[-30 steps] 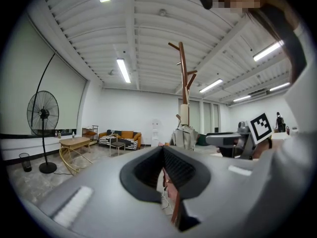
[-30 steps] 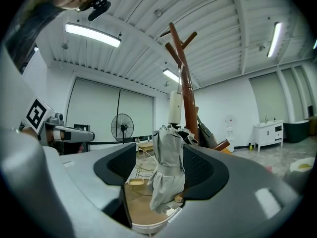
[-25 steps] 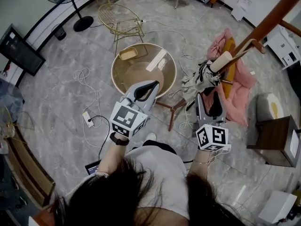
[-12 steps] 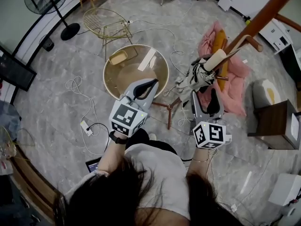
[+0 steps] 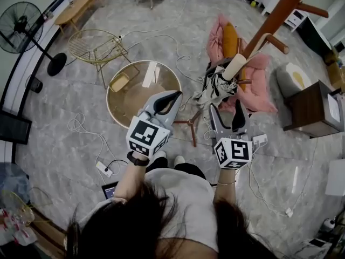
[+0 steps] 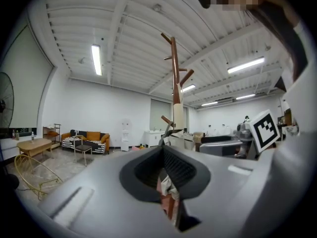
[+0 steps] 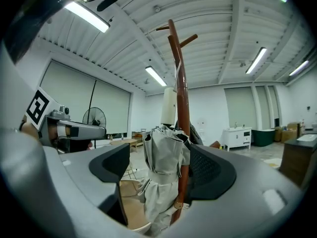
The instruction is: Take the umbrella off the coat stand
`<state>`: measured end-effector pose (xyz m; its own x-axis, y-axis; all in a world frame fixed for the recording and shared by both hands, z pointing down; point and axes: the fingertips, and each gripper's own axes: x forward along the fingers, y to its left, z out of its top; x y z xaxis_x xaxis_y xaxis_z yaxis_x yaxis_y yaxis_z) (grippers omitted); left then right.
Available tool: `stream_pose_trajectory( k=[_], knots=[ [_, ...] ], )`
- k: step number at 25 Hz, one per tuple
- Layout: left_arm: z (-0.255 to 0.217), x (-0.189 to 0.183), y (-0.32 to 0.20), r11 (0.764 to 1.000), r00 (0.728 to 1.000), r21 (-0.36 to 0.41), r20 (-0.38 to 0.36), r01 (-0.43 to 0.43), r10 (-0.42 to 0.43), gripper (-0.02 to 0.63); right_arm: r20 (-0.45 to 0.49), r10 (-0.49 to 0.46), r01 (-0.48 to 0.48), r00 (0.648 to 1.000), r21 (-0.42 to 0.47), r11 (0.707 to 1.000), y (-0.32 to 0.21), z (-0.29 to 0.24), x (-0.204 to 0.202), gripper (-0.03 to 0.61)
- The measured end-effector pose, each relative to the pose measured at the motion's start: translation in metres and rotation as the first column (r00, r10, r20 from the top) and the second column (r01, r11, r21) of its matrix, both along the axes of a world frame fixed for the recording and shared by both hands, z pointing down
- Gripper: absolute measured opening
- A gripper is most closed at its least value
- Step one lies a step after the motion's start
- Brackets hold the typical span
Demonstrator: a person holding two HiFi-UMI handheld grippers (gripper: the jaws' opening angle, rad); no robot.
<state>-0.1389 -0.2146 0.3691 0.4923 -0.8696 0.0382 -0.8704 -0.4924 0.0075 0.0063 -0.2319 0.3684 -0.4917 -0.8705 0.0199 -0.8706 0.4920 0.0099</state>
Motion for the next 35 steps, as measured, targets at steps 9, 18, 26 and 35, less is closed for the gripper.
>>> stream_pose_trajectory(
  k=[9, 18, 26, 35],
  knots=[
    [0.008, 0.004, -0.017, 0.995, 0.995, -0.023, 0.000, -0.102, 0.102, 0.058, -0.013, 0.080, -0.081, 0.997, -0.026, 0.996, -0.002, 0.008, -0.007, 0.371],
    [0.013, 0.007, -0.023, 0.990, 0.990, -0.034, -0.004, -0.138, 0.138, 0.058, -0.020, 0.112, -0.112, 0.994, -0.036, 0.993, -0.014, 0.014, -0.012, 0.414],
    [0.023, 0.011, -0.030, 0.987, 0.988, -0.053, -0.008, -0.155, 0.155, 0.058, -0.049, 0.116, -0.120, 0.992, -0.083, 0.989, -0.036, 0.034, -0.020, 0.423],
    [0.025, 0.012, -0.034, 0.987, 0.988, -0.059, -0.023, -0.152, 0.151, 0.058, -0.066, 0.164, -0.168, 0.984, -0.069, 0.983, -0.058, 0.039, -0.019, 0.423]
  ],
)
